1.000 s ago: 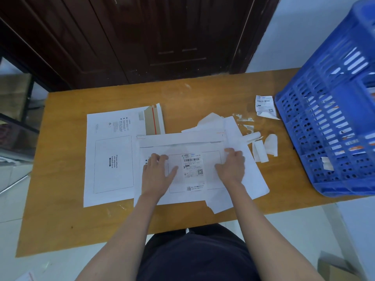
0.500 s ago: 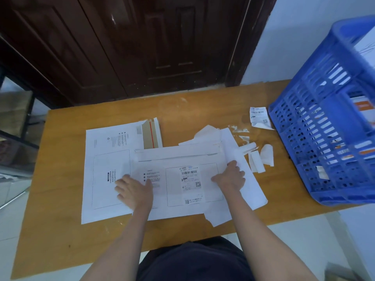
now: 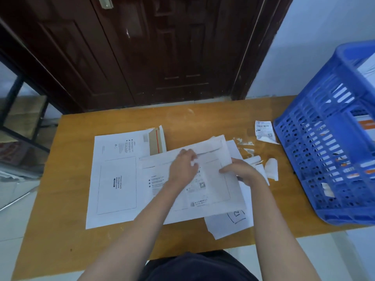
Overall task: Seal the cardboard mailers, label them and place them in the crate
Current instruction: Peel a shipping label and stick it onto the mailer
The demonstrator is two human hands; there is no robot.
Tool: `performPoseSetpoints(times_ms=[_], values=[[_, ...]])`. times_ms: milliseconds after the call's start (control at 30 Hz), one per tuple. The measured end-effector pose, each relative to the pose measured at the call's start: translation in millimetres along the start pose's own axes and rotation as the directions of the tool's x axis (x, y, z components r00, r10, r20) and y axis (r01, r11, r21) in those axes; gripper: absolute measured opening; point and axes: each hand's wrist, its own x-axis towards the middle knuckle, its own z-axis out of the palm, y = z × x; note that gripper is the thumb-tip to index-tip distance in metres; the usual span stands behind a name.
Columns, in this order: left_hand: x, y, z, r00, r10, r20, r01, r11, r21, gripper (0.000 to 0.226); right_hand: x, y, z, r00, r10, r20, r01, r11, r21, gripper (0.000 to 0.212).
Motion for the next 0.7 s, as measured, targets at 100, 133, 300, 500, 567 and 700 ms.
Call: performPoseSetpoints(times_ms=[100, 133, 300, 500, 567, 700], values=[[8.4, 64.6, 7.4, 0.972, -0.102, 0.211, 0.095, 0.995, 0.043, 0.055, -8.2, -10.6, -2.9, 0.998, -0.054, 0.044, 0.052, 0.998, 0.046, 0.028], [9.7, 78.7, 7.5, 0.962, -0.145, 0.233, 0.142, 0.989, 0.031, 0.068, -9.7, -11.3, -3.3, 0.997, -0.059, 0.055, 0.052, 0.992, 0.114, 0.032], [14.1, 93.5, -2.0, 0.957, -0.2, 0.212, 0.175, 0.976, 0.129, 0.086, -12.0, -4.7, -3.3, 0.99, -0.041, 0.132, -0.01, 0.931, 0.365, 0.059], [9.6, 102.2, -16.1, 0.969, -0.108, 0.221, 0.029, 0.943, 0.333, 0.036, -4.4, 3.6, 19.0, 0.999, 0.041, -0.007, -0.035, 0.903, 0.429, 0.023], [5.1, 109.2, -22.0, 0.978, -0.069, 0.199, -0.031, 0.887, 0.46, 0.03, 3.2, 4.5, 29.0, 0.986, 0.091, -0.143, -0.033, 0.93, 0.366, 0.024], [2.2, 126.7, -52.3, 0.986, -0.027, 0.162, -0.058, 0.864, 0.5, 0.029, 12.2, -0.1, 44.2, 0.966, 0.081, -0.244, 0.008, 0.939, 0.344, 0.017]])
